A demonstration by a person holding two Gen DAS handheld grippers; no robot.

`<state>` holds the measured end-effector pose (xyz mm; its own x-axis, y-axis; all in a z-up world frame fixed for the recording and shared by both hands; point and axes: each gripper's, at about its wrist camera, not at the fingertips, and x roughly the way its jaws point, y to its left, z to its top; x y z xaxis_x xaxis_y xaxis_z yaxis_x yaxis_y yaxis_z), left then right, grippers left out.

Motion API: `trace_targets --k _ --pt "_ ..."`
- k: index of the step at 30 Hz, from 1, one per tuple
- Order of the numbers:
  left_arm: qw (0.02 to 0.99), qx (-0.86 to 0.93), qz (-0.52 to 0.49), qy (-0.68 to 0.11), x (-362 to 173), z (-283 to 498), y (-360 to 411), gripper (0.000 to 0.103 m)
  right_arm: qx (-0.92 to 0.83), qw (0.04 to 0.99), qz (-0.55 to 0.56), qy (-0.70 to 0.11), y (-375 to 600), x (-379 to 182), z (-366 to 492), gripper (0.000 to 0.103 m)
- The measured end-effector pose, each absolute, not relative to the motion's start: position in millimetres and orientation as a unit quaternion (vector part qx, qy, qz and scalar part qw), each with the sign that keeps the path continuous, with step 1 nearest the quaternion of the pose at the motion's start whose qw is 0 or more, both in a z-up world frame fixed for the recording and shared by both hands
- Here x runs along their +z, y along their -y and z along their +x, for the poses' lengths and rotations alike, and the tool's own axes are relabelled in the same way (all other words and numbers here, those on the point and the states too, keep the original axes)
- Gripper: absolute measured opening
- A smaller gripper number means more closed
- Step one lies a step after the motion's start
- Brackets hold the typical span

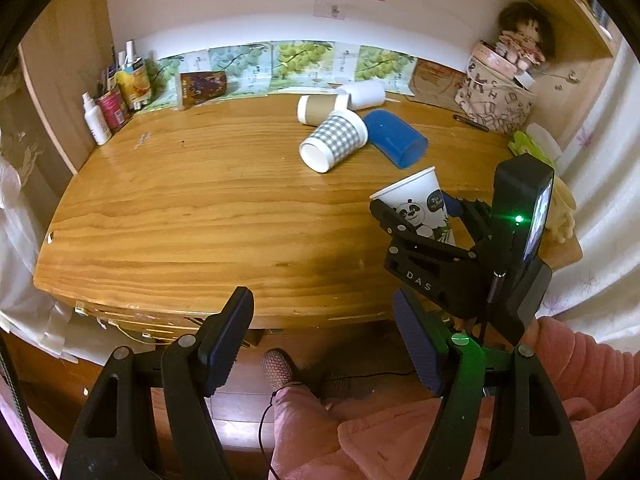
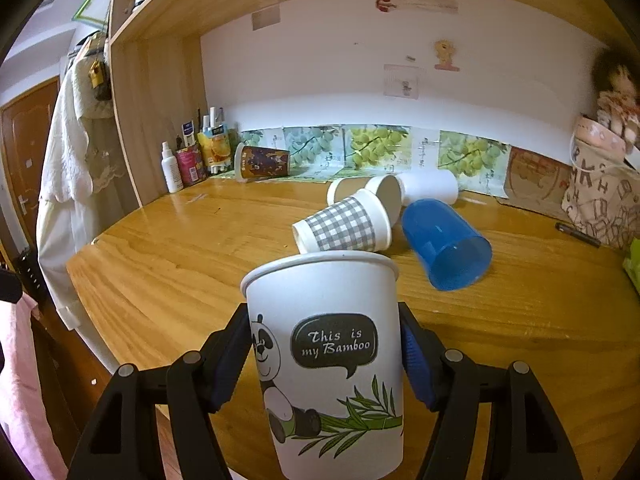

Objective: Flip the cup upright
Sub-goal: 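Lift the cup with the right gripper and rotate it rim-up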

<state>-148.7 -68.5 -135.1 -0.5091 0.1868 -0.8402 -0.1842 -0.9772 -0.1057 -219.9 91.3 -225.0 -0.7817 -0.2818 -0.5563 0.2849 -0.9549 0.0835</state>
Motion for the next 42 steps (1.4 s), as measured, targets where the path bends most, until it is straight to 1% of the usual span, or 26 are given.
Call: trace_targets --k 12,31,35,42 --pt "0.114 0.865 -0.488 -0.011 -136 -145 59 0.076 -0.948 0.135 0.288 0.019 -105 -227 -216 0.069" --pt "0.121 0.858 -0.498 -0.013 -139 -150 63 0.076 -0.948 0.133 0.288 0.018 -104 -227 -217 0.070" --pt "0.120 0.858 -0.499 -0.012 -140 -150 64 0.076 -0.948 0.139 0.286 0.023 -103 -225 -218 0.068" --pt "0.122 0.855 -0.505 -0.008 -142 -150 68 0.076 -0.948 0.132 0.290 0.003 -96 -225 -217 0.066"
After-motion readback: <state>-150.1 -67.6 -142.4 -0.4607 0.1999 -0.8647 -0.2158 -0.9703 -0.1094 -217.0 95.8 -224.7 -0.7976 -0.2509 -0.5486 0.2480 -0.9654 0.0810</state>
